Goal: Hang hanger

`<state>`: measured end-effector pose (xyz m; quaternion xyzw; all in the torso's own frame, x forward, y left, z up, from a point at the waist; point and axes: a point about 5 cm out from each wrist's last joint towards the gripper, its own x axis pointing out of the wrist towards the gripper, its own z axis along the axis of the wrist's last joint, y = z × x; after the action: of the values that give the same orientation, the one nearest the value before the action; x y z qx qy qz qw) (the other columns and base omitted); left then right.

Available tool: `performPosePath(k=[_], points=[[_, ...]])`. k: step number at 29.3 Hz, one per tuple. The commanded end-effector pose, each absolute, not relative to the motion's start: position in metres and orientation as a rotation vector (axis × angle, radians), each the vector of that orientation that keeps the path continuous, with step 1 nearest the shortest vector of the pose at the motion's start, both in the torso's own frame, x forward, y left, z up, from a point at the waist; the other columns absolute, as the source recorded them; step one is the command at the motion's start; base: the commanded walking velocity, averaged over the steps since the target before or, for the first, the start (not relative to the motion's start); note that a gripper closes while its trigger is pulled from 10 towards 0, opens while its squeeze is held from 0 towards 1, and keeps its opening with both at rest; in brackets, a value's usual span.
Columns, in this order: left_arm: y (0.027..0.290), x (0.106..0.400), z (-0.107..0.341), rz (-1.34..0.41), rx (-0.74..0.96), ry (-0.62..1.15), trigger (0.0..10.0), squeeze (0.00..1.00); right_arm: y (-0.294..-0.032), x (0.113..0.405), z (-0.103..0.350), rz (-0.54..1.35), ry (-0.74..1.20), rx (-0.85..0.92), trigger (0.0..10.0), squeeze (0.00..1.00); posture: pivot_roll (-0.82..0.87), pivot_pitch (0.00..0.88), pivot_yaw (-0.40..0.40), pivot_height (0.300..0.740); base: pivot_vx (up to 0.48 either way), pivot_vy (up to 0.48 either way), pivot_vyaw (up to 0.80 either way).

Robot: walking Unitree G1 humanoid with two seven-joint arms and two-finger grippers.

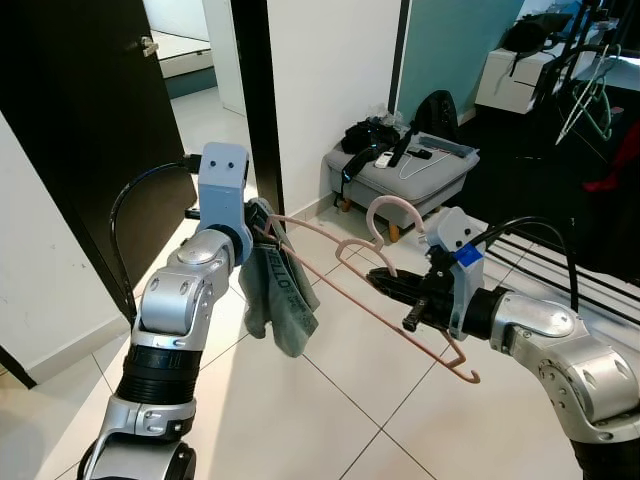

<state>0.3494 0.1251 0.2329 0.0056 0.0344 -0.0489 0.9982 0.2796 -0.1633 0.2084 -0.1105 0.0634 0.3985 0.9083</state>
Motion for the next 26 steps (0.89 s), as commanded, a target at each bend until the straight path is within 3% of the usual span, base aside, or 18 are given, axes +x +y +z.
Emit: performPosePath(k=[1,18,26], points=[[0.133,0.349,0.228,-0.073,0.035,0.077,10.0,0.00,-0.167,0.281,0.214,0.801,0.111,-0.219,10.0,0.00,-0.10,0.000,0.038,0.731,0.000,0.000,0.00],[0.138,0.348,0.227,-0.052,0.042,0.079,10.0,0.00,-0.174,0.277,0.218,0.806,0.106,-0.225,10.0,0.00,-0.10,0.000,0.037,0.731,0.000,0.000,0.00],[0.140,0.349,0.227,-0.048,0.044,0.079,10.0,0.00,-0.170,0.266,0.214,0.895,0.140,-0.230,10.0,0.00,-0.10,0.000,0.036,0.731,0.000,0.000,0.00]])
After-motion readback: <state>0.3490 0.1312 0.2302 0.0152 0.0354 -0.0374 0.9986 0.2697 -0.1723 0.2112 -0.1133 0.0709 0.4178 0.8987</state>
